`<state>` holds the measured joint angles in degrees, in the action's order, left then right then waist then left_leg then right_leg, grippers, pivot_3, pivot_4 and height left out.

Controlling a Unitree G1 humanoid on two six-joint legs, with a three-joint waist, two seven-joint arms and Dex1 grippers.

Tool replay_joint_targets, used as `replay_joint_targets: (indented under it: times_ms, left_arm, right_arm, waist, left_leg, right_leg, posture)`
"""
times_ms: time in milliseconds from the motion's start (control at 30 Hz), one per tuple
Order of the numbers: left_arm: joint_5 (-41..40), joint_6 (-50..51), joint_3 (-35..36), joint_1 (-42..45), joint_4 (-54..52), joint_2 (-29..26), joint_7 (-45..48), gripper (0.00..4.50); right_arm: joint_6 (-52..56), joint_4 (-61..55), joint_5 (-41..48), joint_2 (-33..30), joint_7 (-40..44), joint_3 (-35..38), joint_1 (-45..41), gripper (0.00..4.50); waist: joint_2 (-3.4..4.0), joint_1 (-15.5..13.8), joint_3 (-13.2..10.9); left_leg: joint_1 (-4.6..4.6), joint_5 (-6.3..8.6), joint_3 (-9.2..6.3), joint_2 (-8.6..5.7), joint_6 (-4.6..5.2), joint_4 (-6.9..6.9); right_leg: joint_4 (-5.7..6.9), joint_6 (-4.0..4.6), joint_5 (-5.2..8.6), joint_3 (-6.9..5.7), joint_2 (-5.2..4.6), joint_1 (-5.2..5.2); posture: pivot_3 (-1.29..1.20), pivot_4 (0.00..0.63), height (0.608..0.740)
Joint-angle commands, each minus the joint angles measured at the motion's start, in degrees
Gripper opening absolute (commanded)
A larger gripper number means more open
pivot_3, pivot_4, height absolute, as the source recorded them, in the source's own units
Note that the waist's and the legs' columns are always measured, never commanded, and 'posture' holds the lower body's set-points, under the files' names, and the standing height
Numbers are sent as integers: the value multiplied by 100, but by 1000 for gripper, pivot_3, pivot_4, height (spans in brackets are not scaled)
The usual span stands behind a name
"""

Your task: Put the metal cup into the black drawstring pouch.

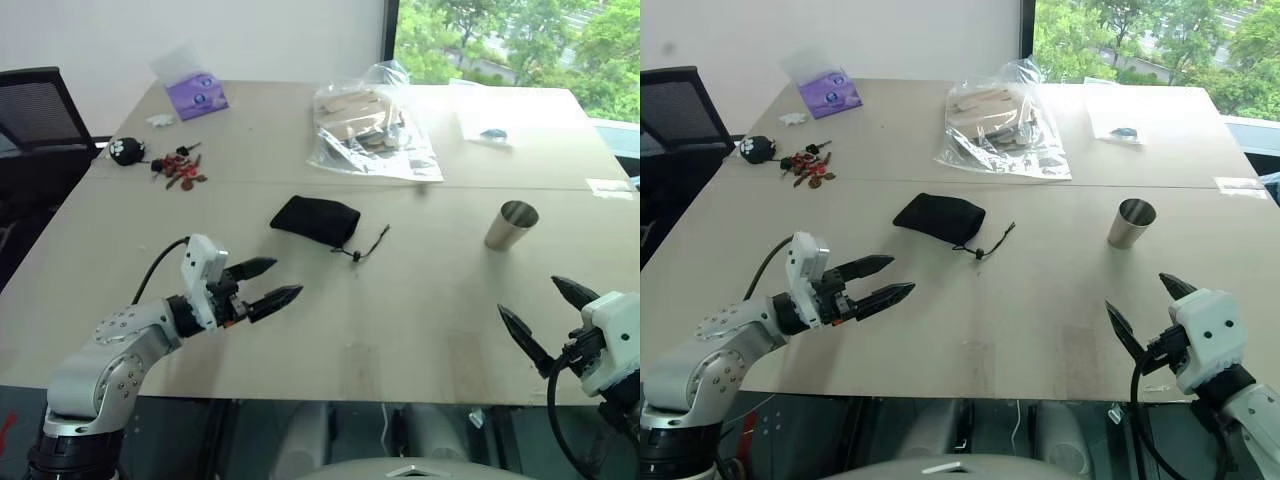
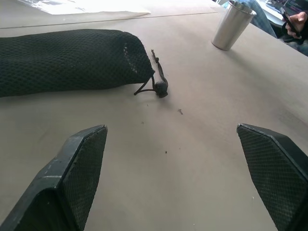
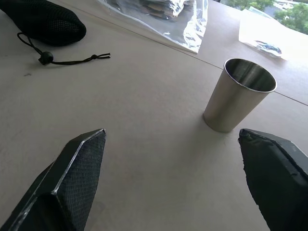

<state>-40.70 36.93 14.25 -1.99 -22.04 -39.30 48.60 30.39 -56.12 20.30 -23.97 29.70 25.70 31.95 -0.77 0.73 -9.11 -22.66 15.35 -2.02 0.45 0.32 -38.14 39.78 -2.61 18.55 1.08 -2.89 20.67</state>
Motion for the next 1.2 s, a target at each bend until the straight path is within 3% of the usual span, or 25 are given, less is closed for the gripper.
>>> replay_joint_targets:
  times_ms: [33,267,433,500,733,967,1067,1200]
  left_arm:
    - [-150,88,119,210,-301,9,-236,4467]
    - [-52,866,-406,1326,-665,400,-1565,4467]
    - [793,2414,-1555,2621,-920,149,-2804,4467]
    - [1409,2605,-2145,3142,-1007,72,-3219,4467]
    - [2277,3365,-3624,4501,-398,584,-3601,4467]
    - [3258,2916,-4695,5135,876,960,-3514,4467]
    - [3527,2751,-4879,5212,1172,1033,-3384,3699]
    - [3742,2565,-4810,5187,1419,1131,-3239,1739]
  right_arm:
    - [-75,-123,72,-133,-70,67,-228,4495]
    - [307,-213,566,-652,-33,-138,-1176,4495]
    - [392,-297,1012,-1125,399,-208,-1121,4495]
    - [408,-326,1195,-1232,505,-183,-1043,4495]
    - [-15,-388,1297,-1432,763,29,-279,4495]
    - [-853,-388,980,-1337,386,-288,493,4495]
    - [-1108,-388,816,-1309,262,-394,725,4500]
    - [-1024,-388,492,-1239,-66,-519,640,4500]
  waist:
    - [0,-1,0]
    - [-5,-13,-4]
    - [-19,-14,-16]
    - [-27,-23,-21]
    - [-31,-16,-25]
    - [-34,-5,-30]
    - [-35,5,-31]
    - [-38,-13,-33]
  left_leg:
    - [0,0,0,0,0,0]
    - [-6,0,-3,-5,1,-7]
    - [-18,0,-12,-9,2,-4]
    - [-19,0,-14,-14,2,-5]
    - [-18,0,-11,-16,2,-5]
    - [-18,0,-8,-16,2,-6]
    - [-18,0,-2,-14,1,-5]
    - [-22,0,-4,-13,1,-6]
  right_leg:
    - [0,0,0,0,0,0]
    - [0,-3,-1,-4,21,-1]
    - [-4,-4,-1,-11,25,3]
    - [-4,-5,-1,-14,24,1]
    - [-3,-6,-1,-12,25,2]
    - [-2,-7,0,-10,27,4]
    - [-2,-7,0,-6,28,8]
    - [-3,-7,0,-5,25,9]
  posture:
    - [0,150,740]
    - [0,150,740]
    - [0,150,740]
    - [0,150,740]
    - [0,150,740]
    - [0,150,740]
    - [0,150,740]
    - [0,150,740]
